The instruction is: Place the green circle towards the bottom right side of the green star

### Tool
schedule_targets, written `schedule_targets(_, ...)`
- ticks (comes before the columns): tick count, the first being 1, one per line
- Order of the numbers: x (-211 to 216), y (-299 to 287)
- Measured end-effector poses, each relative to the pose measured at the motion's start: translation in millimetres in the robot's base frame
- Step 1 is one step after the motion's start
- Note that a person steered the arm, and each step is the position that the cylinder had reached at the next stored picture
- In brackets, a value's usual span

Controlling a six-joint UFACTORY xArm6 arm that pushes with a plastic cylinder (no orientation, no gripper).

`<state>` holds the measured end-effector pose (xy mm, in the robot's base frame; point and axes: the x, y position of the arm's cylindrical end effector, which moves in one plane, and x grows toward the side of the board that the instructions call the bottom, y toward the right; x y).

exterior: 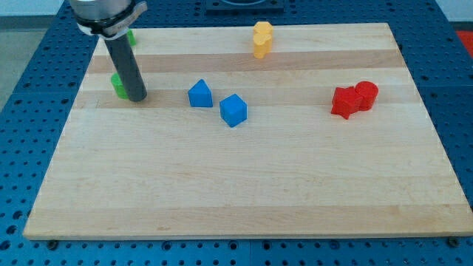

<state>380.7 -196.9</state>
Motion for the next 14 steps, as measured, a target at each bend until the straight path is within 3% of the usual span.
schedule_targets(4,-3,-55)
schedule_targets(8,-68,-38)
schedule_targets(12,-67,-11)
schedule_targets(14,-89,-19)
